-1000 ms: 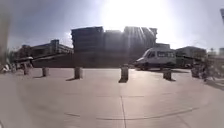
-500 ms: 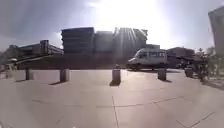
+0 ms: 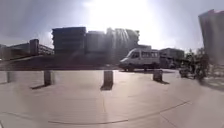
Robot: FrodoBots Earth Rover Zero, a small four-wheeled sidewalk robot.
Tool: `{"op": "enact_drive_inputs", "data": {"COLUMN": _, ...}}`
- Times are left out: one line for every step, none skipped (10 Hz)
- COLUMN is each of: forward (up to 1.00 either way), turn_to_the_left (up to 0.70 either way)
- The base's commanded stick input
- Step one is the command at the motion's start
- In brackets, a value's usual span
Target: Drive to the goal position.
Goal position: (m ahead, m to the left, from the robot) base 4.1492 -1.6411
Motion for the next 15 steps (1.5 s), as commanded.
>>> {"op": "enact_drive_inputs", "data": {"forward": 1.00, "turn_to_the_left": -0.27}}
{"op": "enact_drive_inputs", "data": {"forward": 1.00, "turn_to_the_left": -0.27}}
{"op": "enact_drive_inputs", "data": {"forward": 1.00, "turn_to_the_left": -0.27}}
{"op": "enact_drive_inputs", "data": {"forward": 1.00, "turn_to_the_left": -0.27}}
{"op": "enact_drive_inputs", "data": {"forward": 1.00, "turn_to_the_left": -0.27}}
{"op": "enact_drive_inputs", "data": {"forward": 1.00, "turn_to_the_left": -0.27}}
{"op": "enact_drive_inputs", "data": {"forward": 1.00, "turn_to_the_left": -0.27}}
{"op": "enact_drive_inputs", "data": {"forward": 1.00, "turn_to_the_left": -0.27}}
{"op": "enact_drive_inputs", "data": {"forward": 1.00, "turn_to_the_left": -0.27}}
{"op": "enact_drive_inputs", "data": {"forward": 1.00, "turn_to_the_left": -0.27}}
{"op": "enact_drive_inputs", "data": {"forward": 1.00, "turn_to_the_left": -0.27}}
{"op": "enact_drive_inputs", "data": {"forward": 1.00, "turn_to_the_left": -0.27}}
{"op": "enact_drive_inputs", "data": {"forward": 1.00, "turn_to_the_left": -0.27}}
{"op": "enact_drive_inputs", "data": {"forward": 1.00, "turn_to_the_left": -0.27}}
{"op": "enact_drive_inputs", "data": {"forward": 1.00, "turn_to_the_left": -0.27}}
